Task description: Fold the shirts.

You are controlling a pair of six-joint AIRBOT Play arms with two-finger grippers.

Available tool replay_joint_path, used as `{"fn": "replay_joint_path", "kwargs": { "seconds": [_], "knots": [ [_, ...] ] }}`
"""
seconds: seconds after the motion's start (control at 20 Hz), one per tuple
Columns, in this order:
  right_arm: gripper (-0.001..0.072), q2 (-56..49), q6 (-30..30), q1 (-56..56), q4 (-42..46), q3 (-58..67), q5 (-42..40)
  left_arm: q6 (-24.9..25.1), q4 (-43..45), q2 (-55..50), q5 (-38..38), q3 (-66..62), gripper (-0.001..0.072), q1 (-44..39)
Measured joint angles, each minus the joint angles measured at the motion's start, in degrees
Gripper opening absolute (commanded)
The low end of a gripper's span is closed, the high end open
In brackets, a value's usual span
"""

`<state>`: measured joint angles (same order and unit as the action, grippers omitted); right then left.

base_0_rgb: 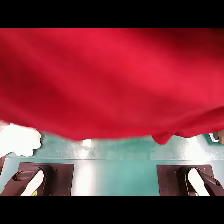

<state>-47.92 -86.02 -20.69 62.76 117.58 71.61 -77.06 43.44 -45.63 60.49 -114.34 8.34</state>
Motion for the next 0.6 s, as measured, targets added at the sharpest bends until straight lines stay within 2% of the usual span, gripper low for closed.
{"fn": "replay_joint_path", "kwargs": {
  "seconds": [0.3, 0.45, 0.6],
  "knots": [
    [0.0014, -14.95, -3.32, 4.26, -1.16, -9.29, 18.21, -4.39, 7.54, -13.84, 12.28, 14.95, 0.0023, -0.35],
    [0.0013, -23.93, -3.98, 9.9, 1.55, -15.58, 21.79, -5.01, 8.63, -24.74, 15.23, 20.41, 0.0023, -0.46],
    [0.0014, -32.85, -4.37, 14.75, 4.5, -17.94, 20.65, -4.83, 8.72, -35.23, 14.56, 22.71, 0.0023, -0.55]
  ]
}}
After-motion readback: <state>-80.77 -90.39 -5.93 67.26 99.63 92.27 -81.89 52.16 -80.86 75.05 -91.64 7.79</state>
